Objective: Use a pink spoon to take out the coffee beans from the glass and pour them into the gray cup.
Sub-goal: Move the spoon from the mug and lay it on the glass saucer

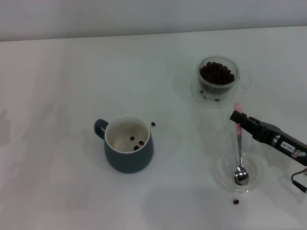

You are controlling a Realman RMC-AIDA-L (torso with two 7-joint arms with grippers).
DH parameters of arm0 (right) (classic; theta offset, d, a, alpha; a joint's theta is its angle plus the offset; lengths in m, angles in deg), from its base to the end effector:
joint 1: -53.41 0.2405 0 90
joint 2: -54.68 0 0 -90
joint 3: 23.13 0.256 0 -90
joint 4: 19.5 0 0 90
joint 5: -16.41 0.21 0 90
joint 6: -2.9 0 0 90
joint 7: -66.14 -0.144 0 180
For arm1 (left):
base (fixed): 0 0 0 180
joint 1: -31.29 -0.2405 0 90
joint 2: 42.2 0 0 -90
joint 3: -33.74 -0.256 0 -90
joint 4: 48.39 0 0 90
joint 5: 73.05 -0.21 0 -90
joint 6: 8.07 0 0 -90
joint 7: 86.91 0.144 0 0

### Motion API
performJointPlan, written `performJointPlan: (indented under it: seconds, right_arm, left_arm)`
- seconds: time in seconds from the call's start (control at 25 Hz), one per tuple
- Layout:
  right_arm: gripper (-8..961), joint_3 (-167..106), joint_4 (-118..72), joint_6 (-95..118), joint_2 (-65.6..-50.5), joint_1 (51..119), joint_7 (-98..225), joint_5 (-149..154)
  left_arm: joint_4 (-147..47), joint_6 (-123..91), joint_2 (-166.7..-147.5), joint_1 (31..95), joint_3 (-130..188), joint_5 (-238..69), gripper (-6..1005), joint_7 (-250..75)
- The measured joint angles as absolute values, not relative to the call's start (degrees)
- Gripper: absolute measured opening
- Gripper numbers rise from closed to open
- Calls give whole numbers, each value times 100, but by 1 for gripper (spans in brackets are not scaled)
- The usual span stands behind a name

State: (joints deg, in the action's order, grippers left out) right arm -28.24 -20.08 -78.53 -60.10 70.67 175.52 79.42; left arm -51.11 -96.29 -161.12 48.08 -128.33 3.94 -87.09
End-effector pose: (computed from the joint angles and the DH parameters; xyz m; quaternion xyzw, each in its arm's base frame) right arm 0.3580 0.2378 -0.0307 -0.7134 0.5109 0.4082 0.2517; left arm -0.3517 0.2592 0.0162 -0.6752 -0.1099 -0.2811 0.6731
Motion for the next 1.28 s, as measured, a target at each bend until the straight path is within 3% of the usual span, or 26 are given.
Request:
performJointPlan:
  seconds: [1.28]
  right_arm:
    - [257, -2986, -2029, -7609, -6011, 7092, 17585, 7943]
  left_arm:
    - [-5111, -9627, -16127, 4790, -12833, 394, 442, -8709]
